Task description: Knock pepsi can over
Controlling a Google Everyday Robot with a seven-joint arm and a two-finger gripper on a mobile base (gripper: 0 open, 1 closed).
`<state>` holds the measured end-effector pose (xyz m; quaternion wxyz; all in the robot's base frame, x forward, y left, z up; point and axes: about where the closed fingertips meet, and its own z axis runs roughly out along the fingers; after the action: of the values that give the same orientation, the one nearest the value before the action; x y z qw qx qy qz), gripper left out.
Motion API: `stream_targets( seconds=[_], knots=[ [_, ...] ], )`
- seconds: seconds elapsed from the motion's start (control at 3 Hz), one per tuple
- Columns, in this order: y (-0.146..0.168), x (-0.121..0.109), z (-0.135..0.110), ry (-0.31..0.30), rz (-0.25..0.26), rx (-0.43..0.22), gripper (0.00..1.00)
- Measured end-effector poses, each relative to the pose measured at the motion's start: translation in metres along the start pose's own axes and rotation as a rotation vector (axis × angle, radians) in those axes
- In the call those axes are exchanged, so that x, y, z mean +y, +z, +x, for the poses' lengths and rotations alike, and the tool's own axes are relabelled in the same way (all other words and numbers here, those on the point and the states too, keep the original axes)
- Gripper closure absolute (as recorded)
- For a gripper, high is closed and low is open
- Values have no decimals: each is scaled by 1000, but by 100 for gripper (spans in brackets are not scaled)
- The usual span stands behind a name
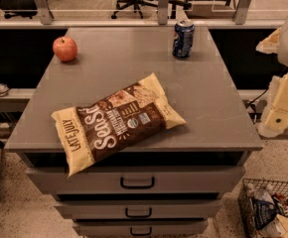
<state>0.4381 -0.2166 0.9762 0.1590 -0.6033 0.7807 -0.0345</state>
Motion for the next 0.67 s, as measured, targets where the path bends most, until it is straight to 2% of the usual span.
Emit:
stream_targets(
  seconds=[0.33, 0.67],
  knots=[
    [0, 0, 0, 0, 0, 0, 0],
    [4, -23, -5, -14, 30, -40, 0]
  ],
)
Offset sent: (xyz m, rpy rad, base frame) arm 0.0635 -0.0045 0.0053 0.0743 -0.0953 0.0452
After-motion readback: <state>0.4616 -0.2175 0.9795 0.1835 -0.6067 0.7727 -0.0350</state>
